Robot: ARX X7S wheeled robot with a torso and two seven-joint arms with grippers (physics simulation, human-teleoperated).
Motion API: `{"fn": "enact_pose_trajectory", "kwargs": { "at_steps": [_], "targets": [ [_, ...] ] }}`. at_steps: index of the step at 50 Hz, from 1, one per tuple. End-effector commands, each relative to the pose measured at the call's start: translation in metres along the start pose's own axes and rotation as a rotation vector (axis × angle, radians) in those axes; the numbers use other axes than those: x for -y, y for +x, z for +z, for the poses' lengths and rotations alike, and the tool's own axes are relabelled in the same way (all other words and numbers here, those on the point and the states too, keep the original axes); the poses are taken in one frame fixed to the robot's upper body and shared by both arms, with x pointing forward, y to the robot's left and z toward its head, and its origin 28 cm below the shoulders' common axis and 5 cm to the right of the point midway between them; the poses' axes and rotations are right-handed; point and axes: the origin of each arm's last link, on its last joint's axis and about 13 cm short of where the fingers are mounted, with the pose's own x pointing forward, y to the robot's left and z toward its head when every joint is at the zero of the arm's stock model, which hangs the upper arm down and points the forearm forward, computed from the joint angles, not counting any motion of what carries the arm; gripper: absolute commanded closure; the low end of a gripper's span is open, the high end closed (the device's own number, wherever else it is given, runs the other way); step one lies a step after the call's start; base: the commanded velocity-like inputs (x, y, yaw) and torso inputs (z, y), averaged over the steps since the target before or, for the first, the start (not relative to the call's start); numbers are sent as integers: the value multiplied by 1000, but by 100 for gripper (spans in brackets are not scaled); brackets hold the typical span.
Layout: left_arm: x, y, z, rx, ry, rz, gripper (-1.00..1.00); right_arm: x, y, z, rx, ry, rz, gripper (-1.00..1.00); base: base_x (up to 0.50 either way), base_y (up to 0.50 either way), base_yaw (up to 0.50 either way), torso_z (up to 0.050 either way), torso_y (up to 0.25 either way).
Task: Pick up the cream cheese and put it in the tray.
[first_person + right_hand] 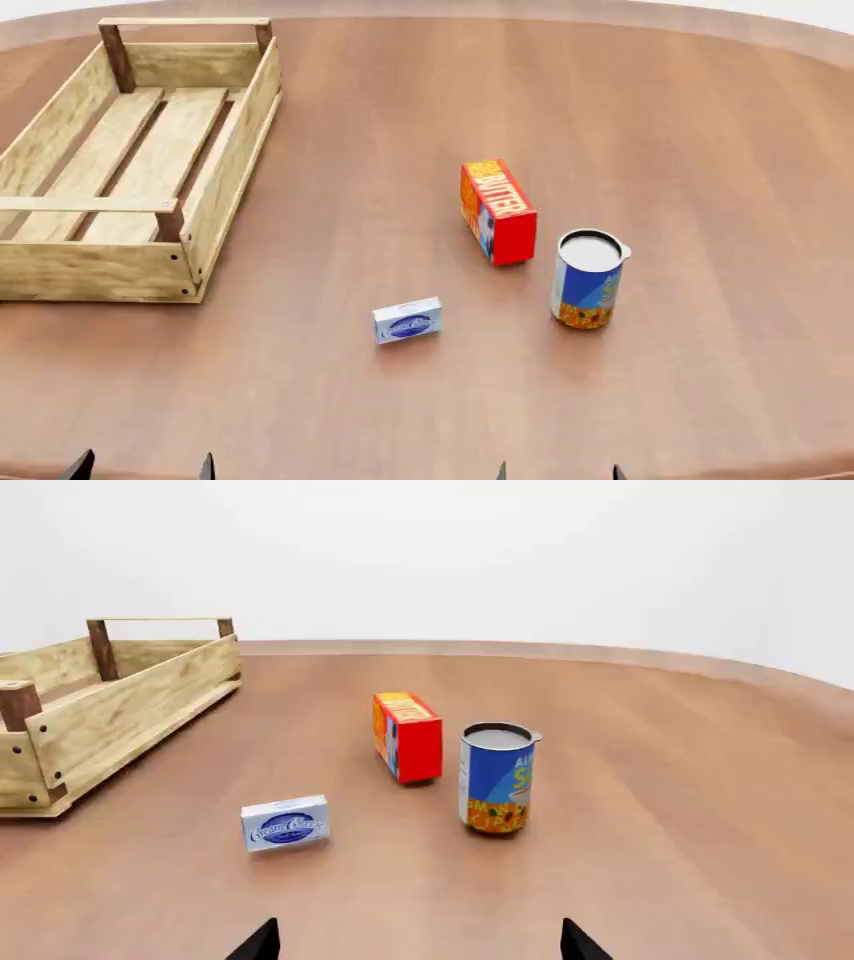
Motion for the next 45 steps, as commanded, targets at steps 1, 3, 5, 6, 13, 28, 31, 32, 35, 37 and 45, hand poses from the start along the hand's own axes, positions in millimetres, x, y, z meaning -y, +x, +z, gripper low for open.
{"fn": "enact_pose_trajectory", "kwargs": {
  "at_steps": [1, 3, 5, 6, 13, 28, 31, 32, 35, 37, 45],
  "targets": [
    [-3, 2, -3, 1, 0, 12, -100, 0, 0, 0, 0, 0, 0, -100, 0, 0, 0, 0, 0],
    [0, -2, 2, 16, 0, -6, -100, 0, -1, 1, 8, 7, -3, -100, 0, 0, 0, 0, 0],
    [-2, -3, 1, 13, -2, -11, -100, -2, -4, 1, 19, -1, -10, -100, 0, 0, 0, 0, 0],
    [-3, -5, 2, 21, -5, -7, -100, -2, -8, 3, 35, 4, 3, -100, 0, 0, 0, 0, 0],
    [-3, -13, 13, 149, 21, 36, -100, -2, -19, 16, 181, -6, -39, -100, 0, 0, 0, 0, 0],
    [-6, -41, 33, 393, 36, 82, -100, 0, -42, 33, 371, -9, -93, -100, 0, 0, 0, 0, 0],
    [-7, -49, 36, 474, 75, 93, -100, 2, -46, 37, 431, -3, -111, -100, 0, 0, 0, 0, 0],
    [-7, -50, 36, 493, 78, 99, -100, 2, -47, 37, 446, -8, -116, -100, 0, 0, 0, 0, 0],
    [-10, -52, 38, 538, 47, 109, -100, 3, -50, 39, 492, 0, -115, -100, 0, 0, 0, 0, 0],
    [-11, -53, 39, 562, 41, 117, -100, 3, -51, 39, 503, 9, -118, -100, 0, 0, 0, 0, 0],
    [-13, -58, 40, 629, 37, 118, -100, 3, -52, 40, 550, 15, -123, -100, 0, 0, 0, 0, 0]
  ]
}}
